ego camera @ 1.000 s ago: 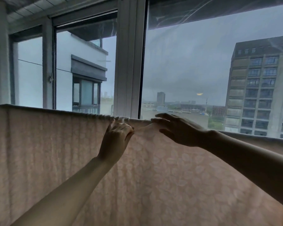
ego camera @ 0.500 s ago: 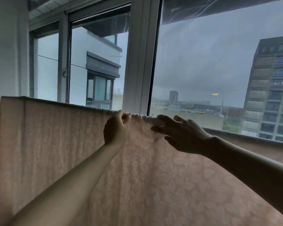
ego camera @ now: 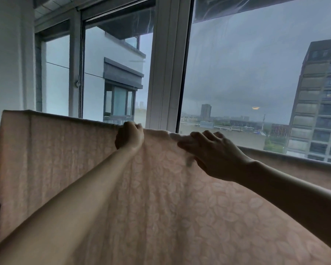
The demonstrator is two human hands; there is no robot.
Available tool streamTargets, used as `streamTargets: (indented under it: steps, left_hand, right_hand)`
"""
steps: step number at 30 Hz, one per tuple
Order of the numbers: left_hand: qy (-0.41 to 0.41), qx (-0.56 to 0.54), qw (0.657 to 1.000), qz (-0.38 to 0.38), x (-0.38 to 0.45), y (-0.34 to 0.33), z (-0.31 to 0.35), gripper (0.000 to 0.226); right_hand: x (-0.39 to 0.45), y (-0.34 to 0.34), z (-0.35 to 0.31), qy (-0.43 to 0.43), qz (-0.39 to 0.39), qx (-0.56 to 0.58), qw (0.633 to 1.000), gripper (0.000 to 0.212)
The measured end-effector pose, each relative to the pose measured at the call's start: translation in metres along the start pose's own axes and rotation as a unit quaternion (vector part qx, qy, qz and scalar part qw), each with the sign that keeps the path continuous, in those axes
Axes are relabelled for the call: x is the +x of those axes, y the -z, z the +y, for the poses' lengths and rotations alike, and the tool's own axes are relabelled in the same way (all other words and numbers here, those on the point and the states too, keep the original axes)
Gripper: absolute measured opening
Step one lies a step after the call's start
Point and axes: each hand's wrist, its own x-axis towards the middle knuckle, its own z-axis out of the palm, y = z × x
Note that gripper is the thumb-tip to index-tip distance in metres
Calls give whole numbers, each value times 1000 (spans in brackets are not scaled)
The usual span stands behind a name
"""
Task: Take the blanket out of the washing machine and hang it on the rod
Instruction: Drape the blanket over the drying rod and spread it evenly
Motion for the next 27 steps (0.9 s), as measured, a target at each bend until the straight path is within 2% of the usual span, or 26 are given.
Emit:
streamTargets:
  steps: [2,3,6,11,22,27]
  left_hand:
    - [-26,18,995,99,-5,12,-14,30]
    - [-30,13,992,123,-8,15,-24,30]
    - [-68,6,995,68,-18,10,-55,43]
    - [-148,12,989,19,-15,8,-67,40]
    - [-157,-24,986,-45,-3,14,-73,38]
    - [-162,-67,982,-72,6,16,-80,36]
  right_hand:
    - [8,3,-8,8,15,6,1000,57]
    - [11,4,-13,12,16,8,1000,56]
    - [21,4,-22,16,8,6,1000,56]
    - [46,-1,-31,-24,0,26,999,56]
    - [110,-32,-60,-16,-13,20,1000,58]
    - [121,-41,-75,-35,-26,-31,999,58]
